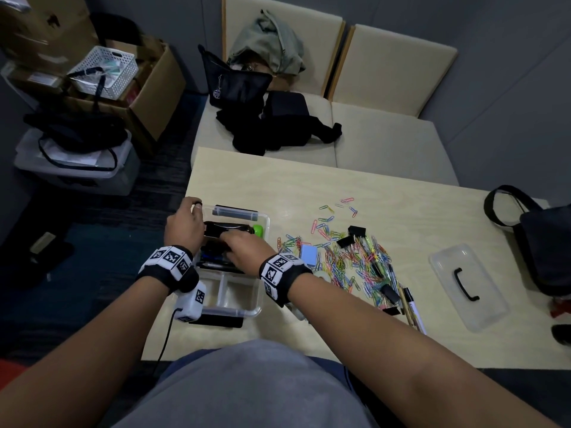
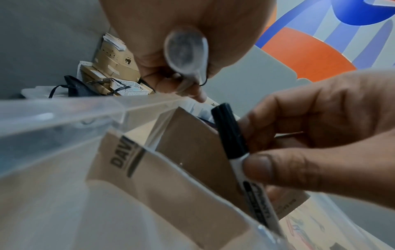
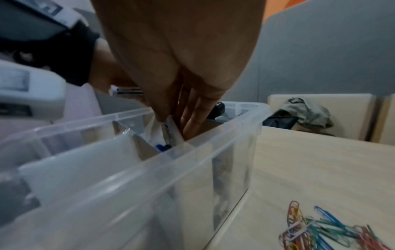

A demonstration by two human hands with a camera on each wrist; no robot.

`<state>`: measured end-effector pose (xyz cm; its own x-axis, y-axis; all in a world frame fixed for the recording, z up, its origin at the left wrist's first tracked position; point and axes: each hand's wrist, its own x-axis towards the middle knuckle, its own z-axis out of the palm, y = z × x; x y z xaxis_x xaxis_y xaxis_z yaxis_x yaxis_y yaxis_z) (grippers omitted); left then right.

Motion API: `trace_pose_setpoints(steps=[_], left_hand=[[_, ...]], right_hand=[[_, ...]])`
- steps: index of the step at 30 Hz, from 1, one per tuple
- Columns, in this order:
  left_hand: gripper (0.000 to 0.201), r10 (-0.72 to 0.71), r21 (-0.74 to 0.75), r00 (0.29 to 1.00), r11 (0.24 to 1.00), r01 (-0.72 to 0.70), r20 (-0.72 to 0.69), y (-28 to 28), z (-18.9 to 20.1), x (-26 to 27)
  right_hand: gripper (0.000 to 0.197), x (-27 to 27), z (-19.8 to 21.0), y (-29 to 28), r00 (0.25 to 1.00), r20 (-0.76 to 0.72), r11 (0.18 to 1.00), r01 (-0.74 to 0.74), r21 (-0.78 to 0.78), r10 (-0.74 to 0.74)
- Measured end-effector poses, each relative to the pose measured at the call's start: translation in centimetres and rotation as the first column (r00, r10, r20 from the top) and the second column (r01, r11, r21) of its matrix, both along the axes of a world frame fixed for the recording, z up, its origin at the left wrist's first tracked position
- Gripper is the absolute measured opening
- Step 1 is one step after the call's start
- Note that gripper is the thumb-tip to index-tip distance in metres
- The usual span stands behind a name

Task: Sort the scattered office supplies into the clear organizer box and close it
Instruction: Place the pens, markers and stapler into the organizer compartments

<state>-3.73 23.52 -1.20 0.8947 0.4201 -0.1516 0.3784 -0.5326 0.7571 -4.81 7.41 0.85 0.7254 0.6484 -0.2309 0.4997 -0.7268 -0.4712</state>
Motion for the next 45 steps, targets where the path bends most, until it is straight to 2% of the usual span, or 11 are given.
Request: trace_pose_setpoints(steps=[6, 9, 22, 26, 29, 31, 34, 37, 40, 43, 45], left_hand=[[0.022, 0.008, 0.016, 1.0, 1.0, -0.008, -0.021, 0.0, -0.3, 0.2], [0.023, 0.006, 0.015, 1.0, 1.0, -0.006, -0.017, -0.1, -0.1, 0.2], [0.016, 0.021, 0.001, 0.999, 1.0, -0.021, -0.04, -0.1, 0.4, 0.1], [0.016, 0.063, -0.012, 0.997, 0.998, -0.064, -0.045, -0.1, 0.9, 0.1], [0.018, 0.083, -0.021, 0.996, 0.996, -0.084, -0.043, -0.3, 1.0, 0.1], [0.018, 0.092, -0.034, 0.995, 0.995, -0.093, -0.028, -0.7, 0.9, 0.0], [0.018, 0.103, -0.055, 0.995, 0.993, -0.104, -0.015, -1.6, 1.0, 0.1], [0.018, 0.075, -0.037, 0.997, 0.996, -0.075, -0.024, -2.0, 1.4, 0.4], [0.022, 0.026, 0.14, 1.0, 0.99, -0.025, -0.004, -1.6, 1.8, 0.8], [0.026, -0.049, 0.302, 0.999, 0.952, 0.047, -0.002, -1.2, 1.7, 1.0], [0.036, -0.083, 0.324, 0.995, 0.941, 0.095, -0.049, -1.3, 1.5, 1.0]], right_hand=[[0.026, -0.7, 0.1, 1.7, 0.949, 0.208, 0.943, -0.174, -0.283, 0.238], [0.025, -0.5, 0.2, 2.0, 0.915, 0.245, 0.903, -0.217, -0.369, 0.32], [0.019, -0.3, -0.7, 2.1, 0.928, 0.203, 0.885, -0.207, -0.417, 0.313], [0.019, -0.2, -1.1, 0.7, 0.977, 0.119, 0.954, -0.142, -0.264, 0.179], [0.017, 0.4, -0.5, -0.4, 0.995, -0.076, 0.997, 0.072, -0.001, -0.072], [0.029, 0.8, -0.2, -0.9, 0.944, -0.262, 0.953, 0.252, 0.169, -0.203], [0.021, 1.0, 0.5, -1.4, 0.88, -0.394, 0.889, 0.381, 0.253, -0.265], [0.017, 1.1, 0.4, -2.0, 0.902, -0.327, 0.908, 0.36, 0.213, -0.281], [0.018, 1.4, 0.7, -3.0, 0.95, -0.157, 0.952, 0.288, 0.101, -0.271], [0.023, 1.5, 1.2, -4.0, 0.987, 0.088, 0.987, 0.143, -0.071, -0.137], [0.026, 1.4, 1.4, -4.1, 0.982, 0.18, 0.992, 0.078, -0.1, -0.059]])
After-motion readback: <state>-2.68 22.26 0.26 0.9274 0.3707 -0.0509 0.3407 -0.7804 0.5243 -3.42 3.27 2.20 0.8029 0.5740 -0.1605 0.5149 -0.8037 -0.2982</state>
